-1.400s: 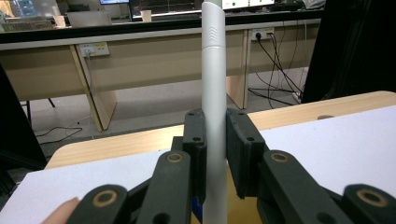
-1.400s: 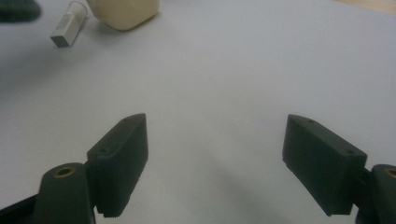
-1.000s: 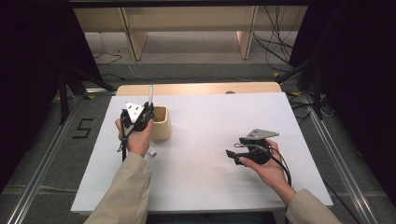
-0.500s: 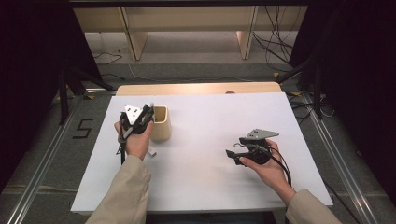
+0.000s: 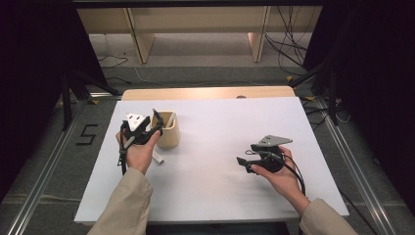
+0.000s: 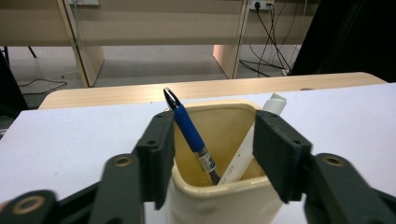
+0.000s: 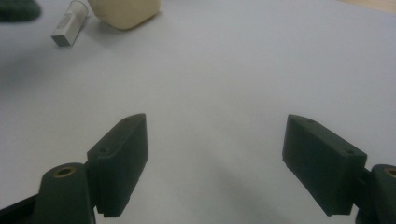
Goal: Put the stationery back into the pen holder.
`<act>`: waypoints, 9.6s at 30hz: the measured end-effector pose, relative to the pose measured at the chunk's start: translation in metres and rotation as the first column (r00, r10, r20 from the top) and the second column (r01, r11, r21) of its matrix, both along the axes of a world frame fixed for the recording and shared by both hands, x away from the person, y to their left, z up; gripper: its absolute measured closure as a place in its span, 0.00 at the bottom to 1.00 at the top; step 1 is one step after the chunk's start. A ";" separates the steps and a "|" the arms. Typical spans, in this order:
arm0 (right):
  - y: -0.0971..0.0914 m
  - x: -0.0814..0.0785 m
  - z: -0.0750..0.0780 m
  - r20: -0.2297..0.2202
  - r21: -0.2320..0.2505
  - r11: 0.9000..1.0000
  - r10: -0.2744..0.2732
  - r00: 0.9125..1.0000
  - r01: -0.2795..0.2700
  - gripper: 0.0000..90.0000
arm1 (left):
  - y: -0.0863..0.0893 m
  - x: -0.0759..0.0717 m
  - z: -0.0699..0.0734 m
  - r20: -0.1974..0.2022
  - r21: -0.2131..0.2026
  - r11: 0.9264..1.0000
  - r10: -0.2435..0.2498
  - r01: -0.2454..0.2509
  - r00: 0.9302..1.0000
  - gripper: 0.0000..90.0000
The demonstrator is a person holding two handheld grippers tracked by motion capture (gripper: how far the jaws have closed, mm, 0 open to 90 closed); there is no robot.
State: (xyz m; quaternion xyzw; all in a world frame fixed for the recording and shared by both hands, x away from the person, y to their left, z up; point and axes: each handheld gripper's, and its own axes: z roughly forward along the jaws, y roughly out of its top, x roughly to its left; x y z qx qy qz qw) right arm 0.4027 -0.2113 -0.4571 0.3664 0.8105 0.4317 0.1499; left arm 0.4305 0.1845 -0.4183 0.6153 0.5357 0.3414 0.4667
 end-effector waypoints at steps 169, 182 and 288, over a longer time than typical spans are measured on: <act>0.288 0.033 -0.044 -0.044 -0.128 0.965 0.223 0.974 -0.227 0.76 | 0.054 -0.034 -0.037 -0.197 0.051 0.993 0.113 -0.104 0.974 0.33; 0.289 0.033 -0.043 -0.046 -0.137 0.963 0.226 0.973 -0.231 0.79 | 0.054 -0.034 -0.037 -0.199 0.051 0.993 0.113 -0.105 0.973 0.33; 0.115 -0.014 -0.011 0.138 0.021 0.988 0.148 0.979 -0.153 0.79 | -0.062 -0.044 -0.035 -0.158 -0.193 0.930 -0.344 0.313 0.926 0.33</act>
